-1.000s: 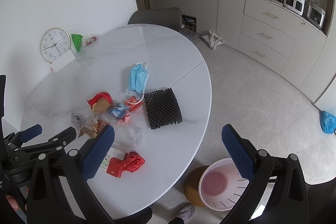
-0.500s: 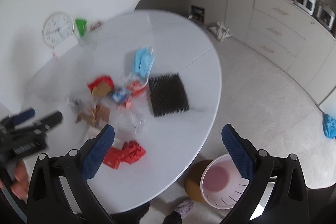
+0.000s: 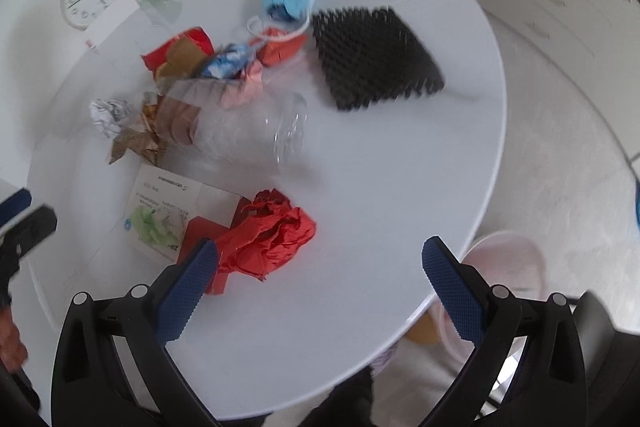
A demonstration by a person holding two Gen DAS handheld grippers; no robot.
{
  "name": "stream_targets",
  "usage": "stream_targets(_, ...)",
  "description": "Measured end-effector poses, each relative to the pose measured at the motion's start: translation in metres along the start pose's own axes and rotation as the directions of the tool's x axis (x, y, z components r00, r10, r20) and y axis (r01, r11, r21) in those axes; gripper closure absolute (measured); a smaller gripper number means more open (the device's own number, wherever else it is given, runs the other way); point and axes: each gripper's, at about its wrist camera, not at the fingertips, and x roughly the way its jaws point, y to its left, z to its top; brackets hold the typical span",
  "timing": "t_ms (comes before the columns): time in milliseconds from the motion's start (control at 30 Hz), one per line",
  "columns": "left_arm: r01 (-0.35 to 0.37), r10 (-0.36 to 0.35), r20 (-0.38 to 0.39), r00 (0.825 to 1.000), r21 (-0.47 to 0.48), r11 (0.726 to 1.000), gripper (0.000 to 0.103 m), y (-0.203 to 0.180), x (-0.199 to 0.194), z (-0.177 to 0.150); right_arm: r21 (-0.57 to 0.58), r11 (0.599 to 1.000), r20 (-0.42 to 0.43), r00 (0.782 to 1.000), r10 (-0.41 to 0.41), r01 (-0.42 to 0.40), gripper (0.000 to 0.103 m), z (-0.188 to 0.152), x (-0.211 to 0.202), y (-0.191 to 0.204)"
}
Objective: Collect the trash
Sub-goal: 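Reach down and grasp the red crumpled paper with the right tool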
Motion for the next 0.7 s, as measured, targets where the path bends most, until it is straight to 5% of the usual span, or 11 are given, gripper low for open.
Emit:
stream_targets(233, 0.059, -0.058, -0.017, 0.998, 0.096, 0.994, 0.008, -0.016, 0.023, -0.002, 0.061, 0.998, -0.041, 0.999, -0.017, 0.019, 0.002, 0.002, 0.03, 0.009)
stream_targets(333, 0.083, -0.081, -0.025, 0.996, 0.125, 0.989, 0.008, -0.023, 0.031, -0.002, 0.059, 0.998, -0.044, 0.999, -0.032, 0.035, 0.018, 0.001, 0.036, 0.014)
stream_targets(500, 0.107, -0.102, -0.038, 0.994, 0.173, 0.979, 0.008, -0.037, 0.043, 0.001, 0.09, 0.996, -0.043, 0.999, 0.006, -0.002, 0.068, -0.002, 0.037, 0.009)
stream_targets(567, 0.116, -0.111, -0.035, 0.993, 0.185, 0.976, 0.012, -0.044, 0.047, 0.002, 0.111, 0.994, -0.038, 0.999, 0.03, -0.026, 0.071, -0.004, 0.032, 0.003)
stream_targets(700, 0.126, -0.116, -0.063, 0.991, 0.191, 0.973, 0.037, -0.055, 0.059, 0.001, 0.136, 0.99, 0.0, 0.999, 0.039, -0.039, 0.072, -0.005, 0.012, -0.011)
